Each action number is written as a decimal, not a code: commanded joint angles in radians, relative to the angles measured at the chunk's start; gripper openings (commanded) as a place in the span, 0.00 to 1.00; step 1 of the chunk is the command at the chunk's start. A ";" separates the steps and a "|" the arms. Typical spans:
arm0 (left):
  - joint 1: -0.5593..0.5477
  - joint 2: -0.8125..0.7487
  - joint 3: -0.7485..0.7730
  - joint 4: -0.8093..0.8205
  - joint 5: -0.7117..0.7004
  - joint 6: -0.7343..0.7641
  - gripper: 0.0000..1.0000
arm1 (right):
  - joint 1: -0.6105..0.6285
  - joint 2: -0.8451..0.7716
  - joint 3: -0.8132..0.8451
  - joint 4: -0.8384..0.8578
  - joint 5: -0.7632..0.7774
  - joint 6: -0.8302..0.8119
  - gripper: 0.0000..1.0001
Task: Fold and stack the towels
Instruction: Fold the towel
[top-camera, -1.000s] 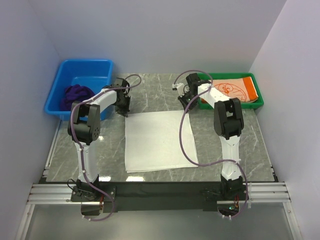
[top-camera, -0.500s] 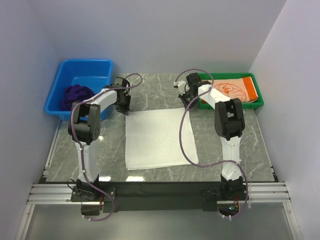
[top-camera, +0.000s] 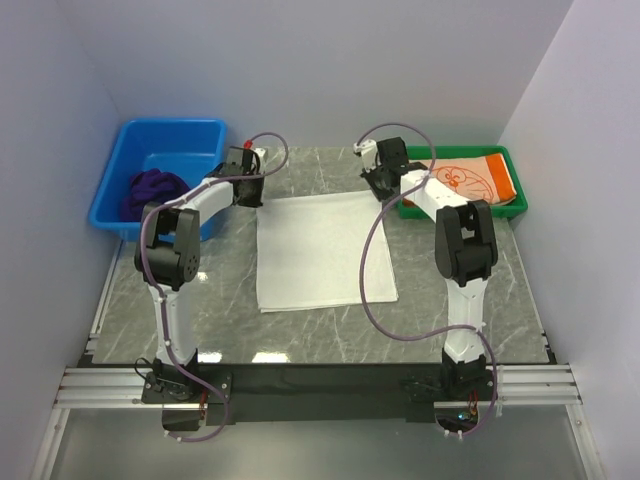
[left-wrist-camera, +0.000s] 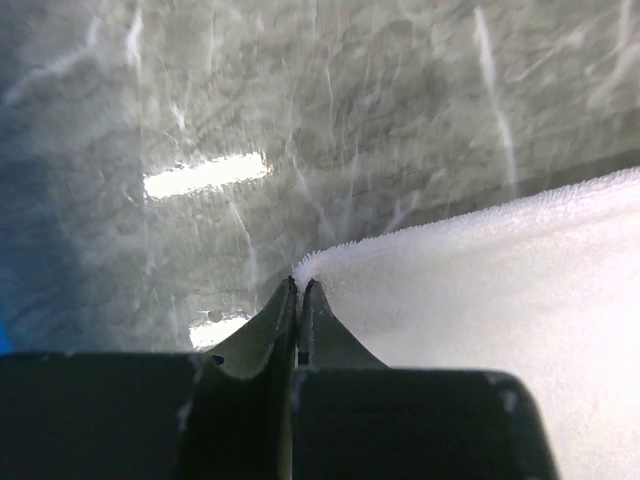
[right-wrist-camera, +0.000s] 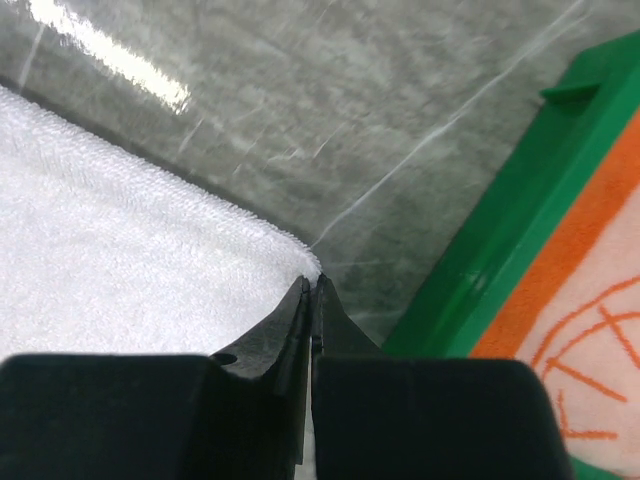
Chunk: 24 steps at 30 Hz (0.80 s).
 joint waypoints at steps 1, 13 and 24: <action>0.021 -0.138 -0.049 0.094 -0.071 0.045 0.01 | -0.030 -0.129 -0.049 0.101 0.097 0.012 0.00; 0.017 -0.324 -0.258 0.181 -0.017 0.017 0.01 | -0.016 -0.319 -0.299 0.190 0.128 0.026 0.00; -0.017 -0.513 -0.437 0.155 -0.020 -0.060 0.01 | 0.042 -0.537 -0.541 0.185 0.160 0.119 0.00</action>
